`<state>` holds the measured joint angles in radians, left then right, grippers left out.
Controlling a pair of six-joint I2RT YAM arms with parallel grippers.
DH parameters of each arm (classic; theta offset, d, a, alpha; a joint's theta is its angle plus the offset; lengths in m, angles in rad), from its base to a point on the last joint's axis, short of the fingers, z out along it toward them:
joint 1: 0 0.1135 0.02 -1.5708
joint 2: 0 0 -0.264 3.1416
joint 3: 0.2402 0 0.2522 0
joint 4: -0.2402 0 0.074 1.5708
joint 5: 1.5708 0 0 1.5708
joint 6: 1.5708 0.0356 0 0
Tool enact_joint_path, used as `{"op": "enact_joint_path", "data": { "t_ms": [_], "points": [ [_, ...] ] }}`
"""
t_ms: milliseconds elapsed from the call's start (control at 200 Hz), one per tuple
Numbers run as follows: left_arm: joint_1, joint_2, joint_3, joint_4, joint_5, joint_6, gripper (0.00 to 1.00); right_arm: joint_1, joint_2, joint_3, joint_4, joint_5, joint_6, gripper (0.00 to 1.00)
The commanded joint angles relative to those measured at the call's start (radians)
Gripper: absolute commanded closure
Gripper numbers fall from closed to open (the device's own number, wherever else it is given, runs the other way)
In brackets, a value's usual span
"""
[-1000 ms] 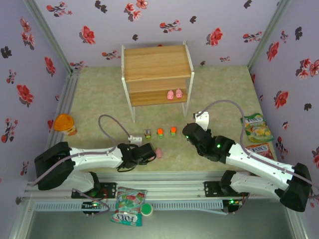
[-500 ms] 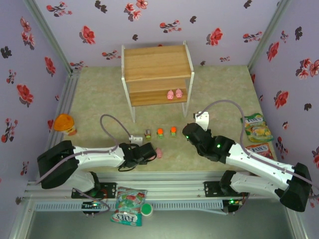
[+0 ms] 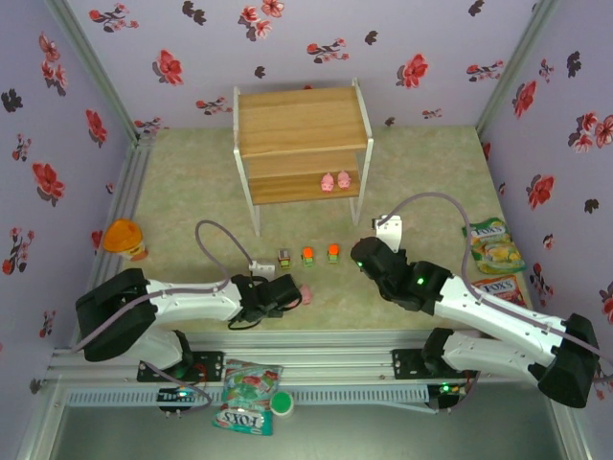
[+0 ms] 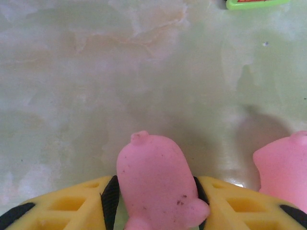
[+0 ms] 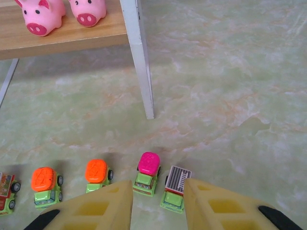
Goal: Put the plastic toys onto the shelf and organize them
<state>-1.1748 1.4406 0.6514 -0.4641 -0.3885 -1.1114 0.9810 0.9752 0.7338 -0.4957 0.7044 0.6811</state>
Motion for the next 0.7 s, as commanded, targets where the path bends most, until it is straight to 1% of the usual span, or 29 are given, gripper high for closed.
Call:
{"op": "enact_joint_path", "data": {
  "t_ms": [0,185,305,390,515,645,665,695],
  "points": [
    [0.007,0.014,0.005,-0.003,0.009,0.015,0.52,0.005,-0.011,0.014,-0.015,0.028,-0.008,0.66],
    [0.007,0.005,0.002,-0.005,0.005,0.012,0.57,0.004,-0.003,0.025,-0.014,0.03,-0.018,0.66],
    [0.007,-0.002,0.002,-0.011,-0.001,0.012,0.57,0.004,0.007,0.029,-0.013,0.032,-0.02,0.66],
    [0.008,-0.003,0.003,-0.013,-0.004,0.014,0.55,0.004,0.017,0.033,-0.01,0.034,-0.024,0.66],
    [0.006,-0.003,0.011,-0.019,-0.021,0.032,0.55,0.004,0.026,0.04,-0.004,0.035,-0.028,0.66],
    [0.006,-0.004,0.011,-0.013,-0.027,0.043,0.58,0.004,0.028,0.041,-0.001,0.039,-0.026,0.66],
    [0.006,-0.005,0.011,-0.013,-0.028,0.045,0.61,0.005,0.029,0.041,-0.001,0.038,-0.027,0.66],
    [0.006,-0.005,0.013,-0.013,-0.027,0.047,0.61,0.005,0.028,0.04,-0.002,0.04,-0.027,0.66]
  ]
}}
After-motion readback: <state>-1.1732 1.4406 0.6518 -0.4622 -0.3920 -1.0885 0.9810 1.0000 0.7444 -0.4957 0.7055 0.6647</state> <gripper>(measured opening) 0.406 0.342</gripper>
